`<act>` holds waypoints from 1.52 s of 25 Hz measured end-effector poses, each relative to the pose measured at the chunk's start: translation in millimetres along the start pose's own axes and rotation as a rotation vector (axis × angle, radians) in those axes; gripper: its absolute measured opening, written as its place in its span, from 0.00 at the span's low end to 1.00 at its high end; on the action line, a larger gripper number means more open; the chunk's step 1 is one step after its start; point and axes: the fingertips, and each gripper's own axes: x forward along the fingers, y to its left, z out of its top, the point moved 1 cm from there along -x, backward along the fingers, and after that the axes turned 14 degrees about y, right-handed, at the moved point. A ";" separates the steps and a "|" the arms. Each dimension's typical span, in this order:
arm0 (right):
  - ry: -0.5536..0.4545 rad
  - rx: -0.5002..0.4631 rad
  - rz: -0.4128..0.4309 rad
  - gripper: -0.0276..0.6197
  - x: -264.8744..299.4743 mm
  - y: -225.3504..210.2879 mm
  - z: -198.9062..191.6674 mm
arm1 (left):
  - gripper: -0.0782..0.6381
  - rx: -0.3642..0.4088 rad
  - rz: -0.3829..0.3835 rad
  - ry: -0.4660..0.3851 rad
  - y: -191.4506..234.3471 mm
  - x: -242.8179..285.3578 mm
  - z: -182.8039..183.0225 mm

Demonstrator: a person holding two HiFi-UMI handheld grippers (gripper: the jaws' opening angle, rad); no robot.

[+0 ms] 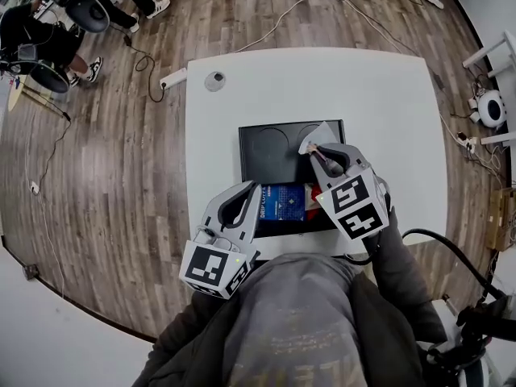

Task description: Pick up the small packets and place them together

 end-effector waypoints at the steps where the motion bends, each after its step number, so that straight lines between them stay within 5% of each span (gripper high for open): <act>1: 0.007 -0.001 -0.001 0.11 4.6 -4.0 0.9 | 0.11 -0.003 0.003 0.005 1.7 3.1 0.6; 14: 0.073 0.008 0.088 0.14 39.8 1.0 -4.6 | 0.11 -0.047 0.015 0.041 17.6 19.7 -7.1; 22: 0.068 0.000 0.143 0.41 38.0 15.8 -9.5 | 0.11 -0.041 0.001 0.025 15.8 13.8 -10.7; 38: -0.124 0.090 0.022 0.43 -23.6 5.8 0.1 | 0.11 -0.013 -0.041 -0.020 2.3 -6.7 -10.2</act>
